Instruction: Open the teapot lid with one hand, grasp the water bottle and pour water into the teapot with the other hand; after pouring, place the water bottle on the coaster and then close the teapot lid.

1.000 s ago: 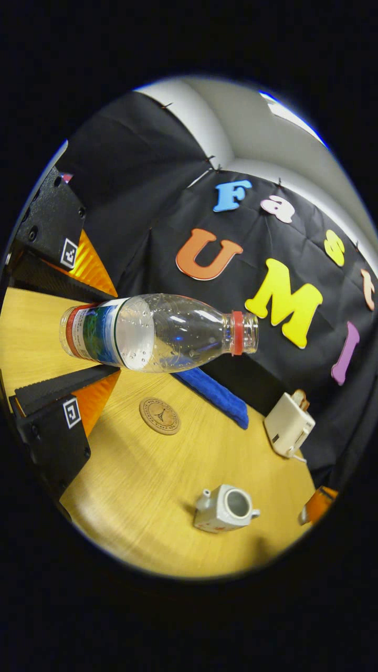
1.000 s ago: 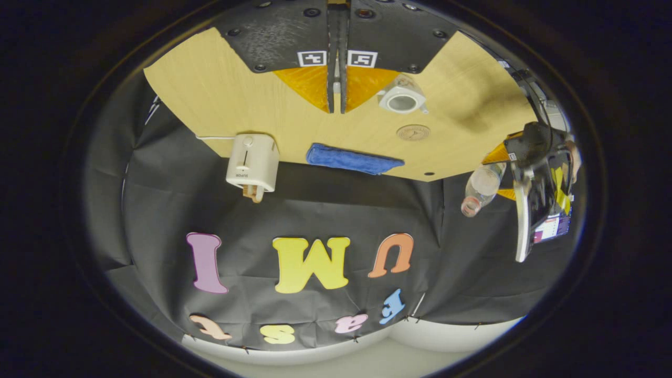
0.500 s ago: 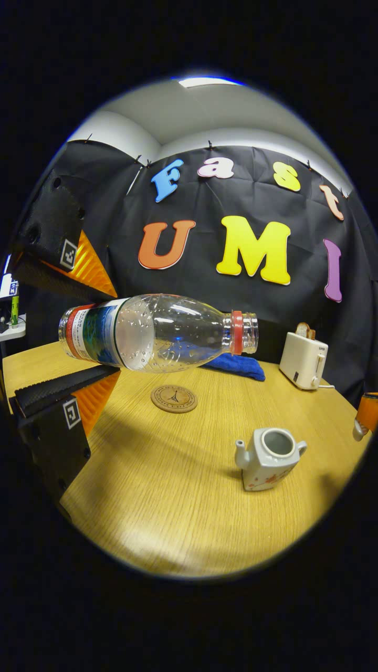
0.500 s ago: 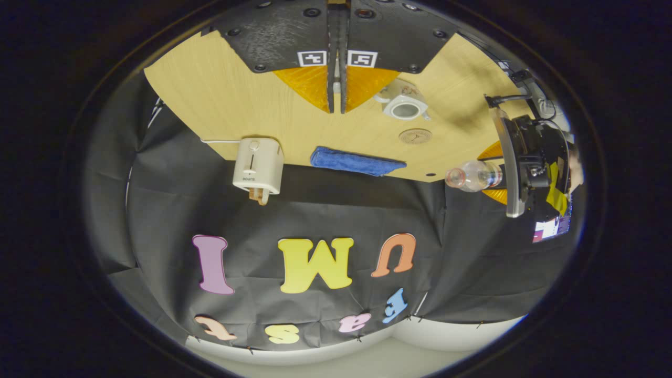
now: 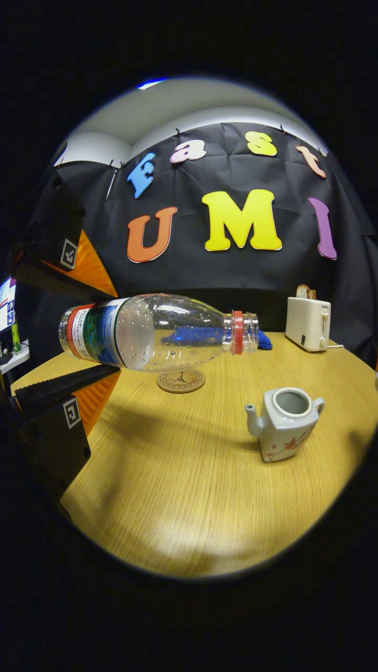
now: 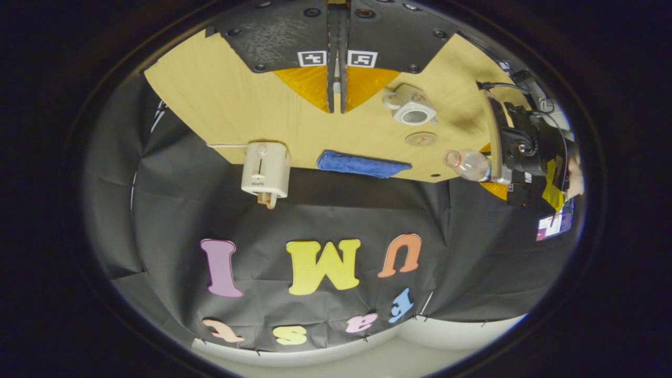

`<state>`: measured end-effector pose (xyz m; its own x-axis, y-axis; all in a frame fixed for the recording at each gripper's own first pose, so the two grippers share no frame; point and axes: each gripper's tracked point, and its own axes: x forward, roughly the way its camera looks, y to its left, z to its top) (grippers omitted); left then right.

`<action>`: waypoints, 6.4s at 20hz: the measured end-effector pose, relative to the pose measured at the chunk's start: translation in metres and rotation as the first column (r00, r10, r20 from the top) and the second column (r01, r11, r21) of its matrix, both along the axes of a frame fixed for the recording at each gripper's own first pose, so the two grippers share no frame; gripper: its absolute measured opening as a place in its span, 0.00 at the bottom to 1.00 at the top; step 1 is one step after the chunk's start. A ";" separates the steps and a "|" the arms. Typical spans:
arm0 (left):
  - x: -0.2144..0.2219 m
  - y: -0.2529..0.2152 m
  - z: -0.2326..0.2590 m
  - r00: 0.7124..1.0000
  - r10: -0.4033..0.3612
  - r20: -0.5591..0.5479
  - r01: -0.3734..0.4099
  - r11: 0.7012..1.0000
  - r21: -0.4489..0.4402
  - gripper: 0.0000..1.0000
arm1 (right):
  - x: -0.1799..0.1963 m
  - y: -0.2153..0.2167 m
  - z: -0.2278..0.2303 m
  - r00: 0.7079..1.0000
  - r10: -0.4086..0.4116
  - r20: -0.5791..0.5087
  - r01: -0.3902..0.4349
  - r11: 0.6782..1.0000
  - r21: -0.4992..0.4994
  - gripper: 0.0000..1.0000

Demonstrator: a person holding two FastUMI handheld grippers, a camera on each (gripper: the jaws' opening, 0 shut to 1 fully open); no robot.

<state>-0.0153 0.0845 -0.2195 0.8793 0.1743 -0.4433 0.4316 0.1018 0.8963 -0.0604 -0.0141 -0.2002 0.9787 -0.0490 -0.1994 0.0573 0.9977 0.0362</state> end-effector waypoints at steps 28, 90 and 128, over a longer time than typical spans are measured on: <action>0.024 -0.045 0.018 0.984 -0.178 -0.030 0.178 0.931 0.319 0.74 | -0.007 -0.019 -0.014 1.000 -0.020 -0.007 0.020 0.999 0.041 0.00; 0.005 -0.026 0.031 0.980 0.172 0.095 -0.072 0.766 -0.639 0.73 | -0.014 -0.011 0.017 0.999 -0.009 0.050 0.005 0.997 0.077 0.00; 0.147 -0.034 -0.063 0.930 0.310 -0.197 -0.197 -0.030 -0.980 0.76 | -0.009 -0.008 0.008 0.999 -0.037 -0.006 0.037 0.999 0.040 0.00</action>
<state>0.1316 0.0505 -0.2824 0.9207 -0.1538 -0.3587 0.1039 0.9825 -0.1546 -0.0692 -0.0225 -0.1921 0.9754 -0.0773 -0.2066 0.0947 0.9926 0.0755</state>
